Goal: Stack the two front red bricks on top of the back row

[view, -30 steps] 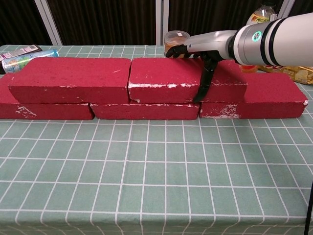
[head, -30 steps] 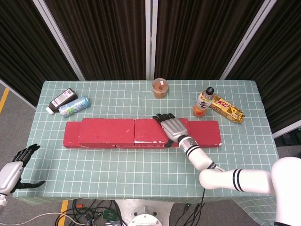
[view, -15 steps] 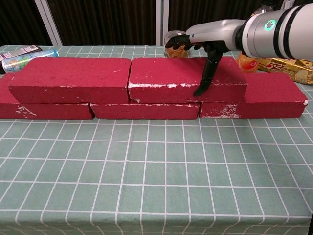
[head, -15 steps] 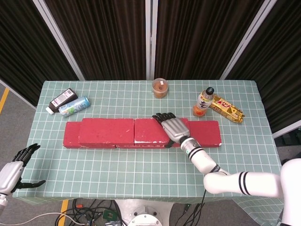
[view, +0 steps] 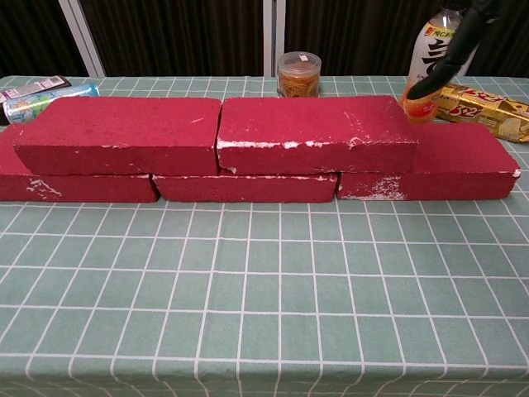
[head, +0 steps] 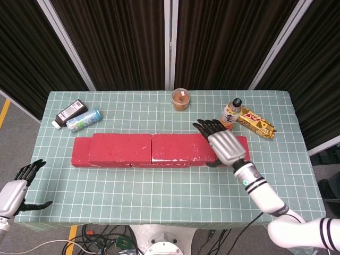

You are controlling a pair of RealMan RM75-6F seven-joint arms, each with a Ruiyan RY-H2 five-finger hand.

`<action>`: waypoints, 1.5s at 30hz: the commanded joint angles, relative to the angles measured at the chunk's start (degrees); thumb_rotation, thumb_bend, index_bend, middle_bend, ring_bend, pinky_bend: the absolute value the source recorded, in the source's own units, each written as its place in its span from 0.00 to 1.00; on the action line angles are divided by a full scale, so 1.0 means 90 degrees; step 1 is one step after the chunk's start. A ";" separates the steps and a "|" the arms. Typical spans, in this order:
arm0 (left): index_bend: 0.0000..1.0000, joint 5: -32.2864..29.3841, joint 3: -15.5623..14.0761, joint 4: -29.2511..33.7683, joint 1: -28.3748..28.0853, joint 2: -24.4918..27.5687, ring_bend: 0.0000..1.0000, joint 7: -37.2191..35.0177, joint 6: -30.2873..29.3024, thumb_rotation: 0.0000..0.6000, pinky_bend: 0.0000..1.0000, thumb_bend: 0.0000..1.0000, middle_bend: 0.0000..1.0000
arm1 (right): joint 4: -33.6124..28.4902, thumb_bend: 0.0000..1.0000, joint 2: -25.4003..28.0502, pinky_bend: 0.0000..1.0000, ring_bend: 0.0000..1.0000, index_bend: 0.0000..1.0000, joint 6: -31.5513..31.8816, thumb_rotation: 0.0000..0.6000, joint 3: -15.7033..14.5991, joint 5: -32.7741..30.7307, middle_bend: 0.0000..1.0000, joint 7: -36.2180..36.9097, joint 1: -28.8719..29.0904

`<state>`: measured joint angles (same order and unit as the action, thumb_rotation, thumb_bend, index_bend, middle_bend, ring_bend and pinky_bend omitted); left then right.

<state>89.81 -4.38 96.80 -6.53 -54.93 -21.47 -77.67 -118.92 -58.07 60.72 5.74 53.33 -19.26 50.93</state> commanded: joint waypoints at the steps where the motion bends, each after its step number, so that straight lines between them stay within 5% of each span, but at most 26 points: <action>1: 0.02 -0.0050 0.0051 0.0058 0.0004 -0.0010 0.00 0.0154 -0.0041 1.00 0.00 0.01 0.00 | -0.0246 0.00 0.0707 0.00 0.00 0.00 0.0670 1.00 -0.0503 0.1269 0.00 0.0687 -0.1025; 9: 0.02 -0.0095 0.0246 0.0033 0.0110 -0.0254 0.00 0.0582 -0.0446 1.00 0.00 0.01 0.00 | 0.0873 0.00 0.0615 0.00 0.00 0.00 0.2637 1.00 -0.1373 0.3218 0.00 0.1252 -0.3022; 21: 0.02 -0.0080 0.0389 0.0023 0.0337 -0.0456 0.00 0.1200 -0.1001 1.00 0.00 0.01 0.00 | 0.3226 0.00 -0.0653 0.00 0.00 0.00 0.4573 1.00 -0.1538 0.3515 0.00 0.2100 -0.5182; 30: 0.02 0.0146 0.0296 -0.0330 0.0480 -0.0669 0.00 0.1147 -0.1218 1.00 0.00 0.00 0.00 | 0.3923 0.00 -0.0927 0.00 0.00 0.00 0.4378 1.00 -0.1398 0.3567 0.00 0.2615 -0.5555; 45: 0.02 -0.0083 0.0411 -0.0640 0.0643 -0.0910 0.00 0.2147 -0.1372 1.00 0.00 0.00 0.00 | 0.3685 0.00 -0.0940 0.00 0.00 0.00 0.3870 1.00 -0.1057 0.3623 0.00 0.2235 -0.5609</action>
<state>89.56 -0.88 91.21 -0.95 -63.06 -2.96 -90.05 -85.68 -66.59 95.62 -3.85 85.87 0.93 0.52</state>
